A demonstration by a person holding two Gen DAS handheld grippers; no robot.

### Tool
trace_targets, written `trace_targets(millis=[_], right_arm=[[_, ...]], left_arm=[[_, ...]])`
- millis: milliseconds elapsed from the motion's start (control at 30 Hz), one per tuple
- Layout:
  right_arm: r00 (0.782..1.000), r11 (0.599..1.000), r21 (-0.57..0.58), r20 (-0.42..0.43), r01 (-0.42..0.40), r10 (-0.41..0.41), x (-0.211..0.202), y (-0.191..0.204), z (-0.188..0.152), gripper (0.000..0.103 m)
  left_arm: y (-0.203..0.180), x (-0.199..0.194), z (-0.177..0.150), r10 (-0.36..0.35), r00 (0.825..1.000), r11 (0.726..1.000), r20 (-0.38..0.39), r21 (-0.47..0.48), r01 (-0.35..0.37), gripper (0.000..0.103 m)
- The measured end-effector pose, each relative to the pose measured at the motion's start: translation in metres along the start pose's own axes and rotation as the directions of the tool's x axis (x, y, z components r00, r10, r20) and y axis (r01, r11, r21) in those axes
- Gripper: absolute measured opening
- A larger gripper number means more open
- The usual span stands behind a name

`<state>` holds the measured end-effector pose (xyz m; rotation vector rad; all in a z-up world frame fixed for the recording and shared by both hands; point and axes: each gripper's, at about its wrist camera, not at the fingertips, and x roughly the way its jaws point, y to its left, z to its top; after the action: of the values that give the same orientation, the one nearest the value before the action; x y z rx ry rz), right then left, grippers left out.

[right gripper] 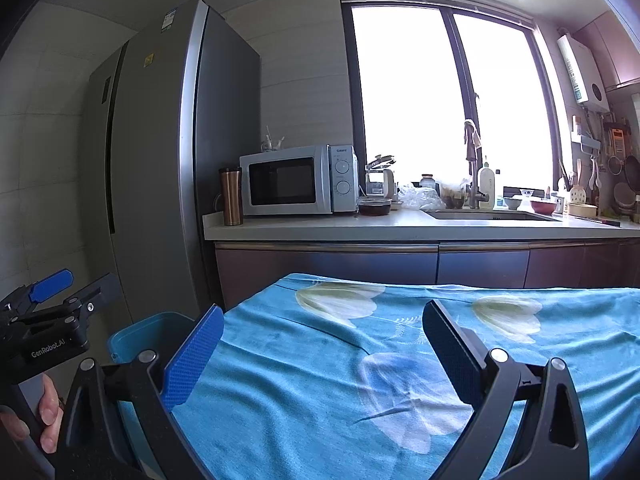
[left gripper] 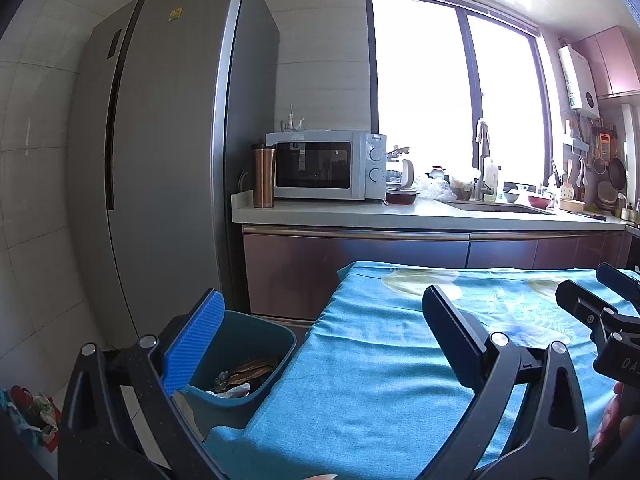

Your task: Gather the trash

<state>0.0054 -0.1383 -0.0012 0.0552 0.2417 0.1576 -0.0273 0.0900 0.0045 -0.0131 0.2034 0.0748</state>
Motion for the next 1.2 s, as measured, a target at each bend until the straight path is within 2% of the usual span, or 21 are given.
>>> trace_targets(millis=[1200], right_arm=[[1.000,1.000,0.012,0.011,0.014,-0.015,0.000,-0.012,0.000,0.096]], left_arm=[[-0.005,-0.001,0.000,0.007,1.000,1.000,0.017,0.011,-0.007,0.097]])
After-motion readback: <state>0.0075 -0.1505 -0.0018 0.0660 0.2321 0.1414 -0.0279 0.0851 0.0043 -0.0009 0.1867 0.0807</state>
